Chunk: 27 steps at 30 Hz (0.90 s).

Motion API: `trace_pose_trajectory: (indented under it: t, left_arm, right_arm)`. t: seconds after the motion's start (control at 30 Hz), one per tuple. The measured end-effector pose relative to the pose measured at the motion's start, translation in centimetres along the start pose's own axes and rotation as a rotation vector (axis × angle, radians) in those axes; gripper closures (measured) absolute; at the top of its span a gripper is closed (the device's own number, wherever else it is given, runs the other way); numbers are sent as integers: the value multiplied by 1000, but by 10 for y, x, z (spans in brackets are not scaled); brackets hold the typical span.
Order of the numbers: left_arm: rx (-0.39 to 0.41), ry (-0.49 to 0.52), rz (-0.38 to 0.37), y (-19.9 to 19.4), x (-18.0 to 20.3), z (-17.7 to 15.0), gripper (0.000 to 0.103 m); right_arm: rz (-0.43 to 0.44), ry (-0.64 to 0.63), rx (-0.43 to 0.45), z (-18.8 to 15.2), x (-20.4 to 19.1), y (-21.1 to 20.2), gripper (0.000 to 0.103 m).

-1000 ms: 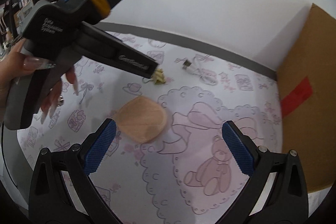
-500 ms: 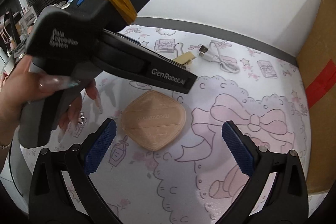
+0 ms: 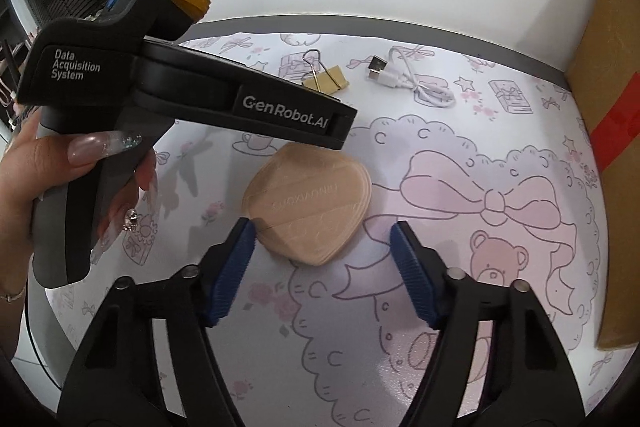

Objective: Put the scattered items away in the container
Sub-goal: 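Lower the left gripper to the gold binder clip while the right gripper lowers to the beige sponge, then close the left gripper on the gold clip while the right gripper closes on the beige sponge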

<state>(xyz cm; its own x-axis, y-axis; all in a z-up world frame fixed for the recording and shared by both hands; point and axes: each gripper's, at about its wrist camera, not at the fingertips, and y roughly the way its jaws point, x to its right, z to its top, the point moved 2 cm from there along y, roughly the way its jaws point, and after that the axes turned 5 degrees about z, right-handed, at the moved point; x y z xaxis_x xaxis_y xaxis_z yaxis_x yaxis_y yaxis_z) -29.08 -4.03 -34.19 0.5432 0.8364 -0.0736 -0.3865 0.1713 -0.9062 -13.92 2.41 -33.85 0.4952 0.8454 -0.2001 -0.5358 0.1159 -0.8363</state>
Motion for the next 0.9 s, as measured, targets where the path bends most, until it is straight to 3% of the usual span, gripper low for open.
trace_pose_trajectory:
  t: [0.1, 0.17, 0.3, 0.53, 0.6, 0.8, 0.83, 0.9]
  left_arm:
    - [2, 4, 3, -2, 2, 1, 27]
    - [6, 2, -1, -4, 4, 2, 34]
    - [14, 63, -26, -8, 9, 5, 46]
    - [25, 112, -17, -15, 21, 7, 74]
    - [31, 127, 0, -8, 21, 14, 76]
    - [47, 172, 32, -10, 21, 15, 76]
    - [45, 168, 30, -11, 19, 16, 76]
    - [40, 156, 18, -11, 15, 17, 76]
  right_arm:
    - [5, 16, -5, 1, 2, -5, 56]
    - [6, 26, -4, 1, 3, -8, 61]
    - [21, 41, -4, 1, 4, -12, 84]
    - [31, 48, -10, -1, 3, -21, 92]
    - [34, 54, -12, -2, 4, -24, 94]
    - [29, 66, -11, -6, 10, -36, 91]
    - [29, 74, -5, -8, 11, -38, 86]
    - [26, 78, 15, -14, 16, -42, 53]
